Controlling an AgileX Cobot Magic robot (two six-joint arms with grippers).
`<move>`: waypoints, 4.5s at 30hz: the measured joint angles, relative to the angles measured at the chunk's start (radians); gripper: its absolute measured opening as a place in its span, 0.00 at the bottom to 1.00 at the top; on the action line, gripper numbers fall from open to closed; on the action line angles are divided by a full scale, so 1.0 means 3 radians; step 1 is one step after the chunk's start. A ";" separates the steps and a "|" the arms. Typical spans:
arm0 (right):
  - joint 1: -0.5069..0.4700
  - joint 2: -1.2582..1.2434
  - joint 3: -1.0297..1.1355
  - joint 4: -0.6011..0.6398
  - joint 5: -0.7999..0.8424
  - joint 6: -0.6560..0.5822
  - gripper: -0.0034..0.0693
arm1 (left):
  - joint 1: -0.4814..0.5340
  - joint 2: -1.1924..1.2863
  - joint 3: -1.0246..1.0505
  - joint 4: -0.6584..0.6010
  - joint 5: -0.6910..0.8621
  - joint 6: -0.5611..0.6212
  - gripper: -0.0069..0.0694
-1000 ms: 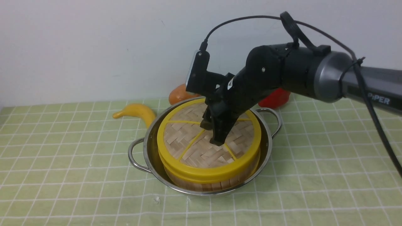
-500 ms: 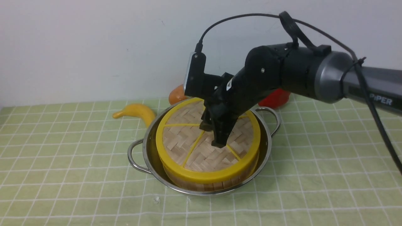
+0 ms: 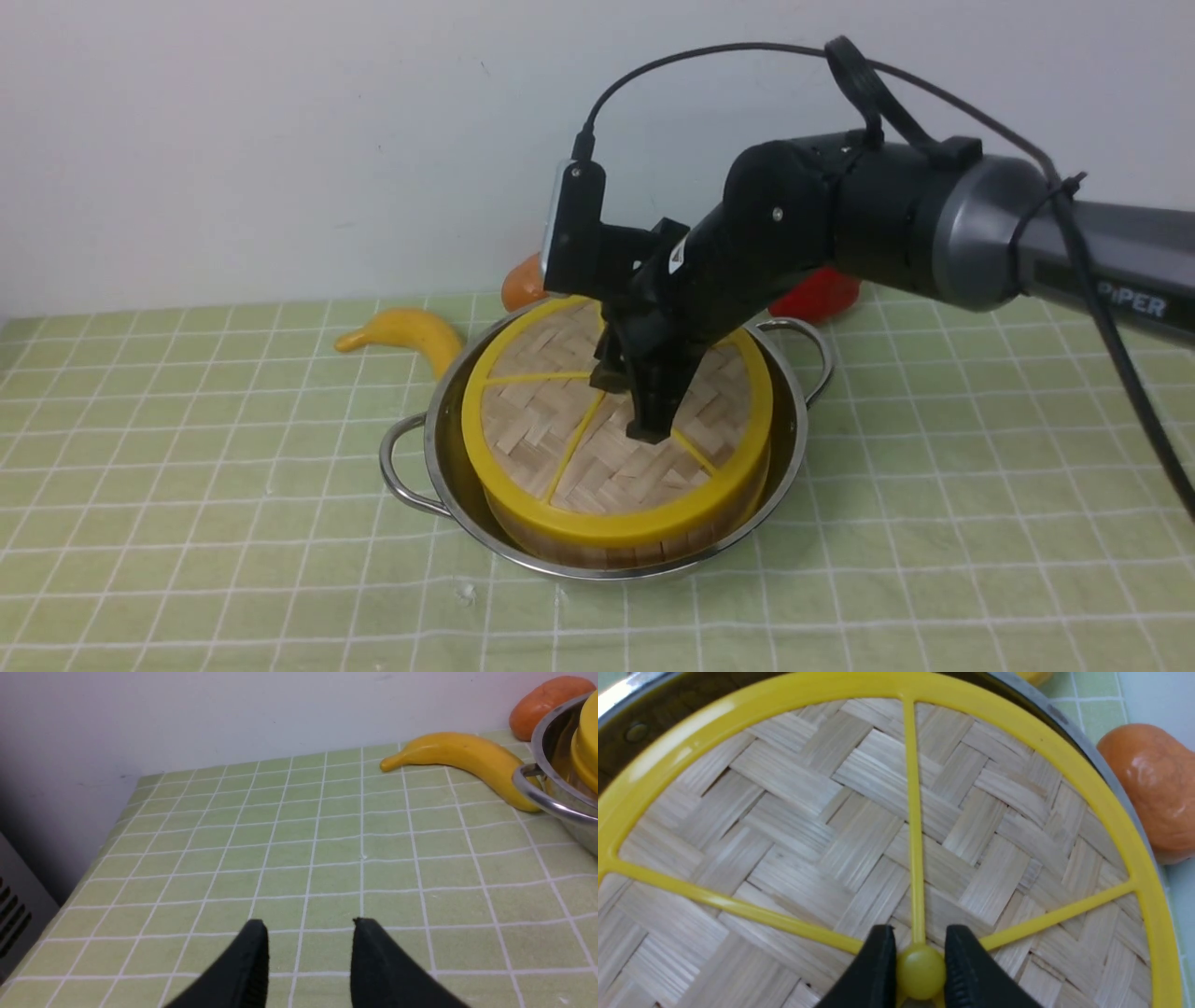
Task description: Place the steamer in the pot on the green tablecloth, and put the lid on the steamer.
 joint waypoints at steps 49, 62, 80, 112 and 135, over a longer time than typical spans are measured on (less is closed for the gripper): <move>-0.0020 0.0120 0.0010 0.0047 -0.0350 0.0042 0.25 | 0.0000 0.0000 0.0000 0.0000 -0.0006 0.0000 0.41; -0.0031 -0.0195 0.0027 -0.0144 -0.0250 0.0581 0.83 | 0.0000 0.0000 0.0000 0.0000 -0.0006 0.0000 0.41; -0.0031 -0.1539 0.0013 0.0311 -0.0080 0.1978 0.03 | 0.0000 0.0000 0.0000 0.0000 -0.0006 0.0000 0.41; -0.0815 -0.4136 0.3799 -0.0867 -0.1206 0.3647 0.09 | 0.0000 0.0000 0.0000 0.0000 -0.0009 0.0000 0.41; -0.1654 -0.6842 0.5621 -0.1112 -0.1402 0.3683 0.20 | 0.0000 0.0000 0.0001 0.0000 -0.0014 0.0000 0.41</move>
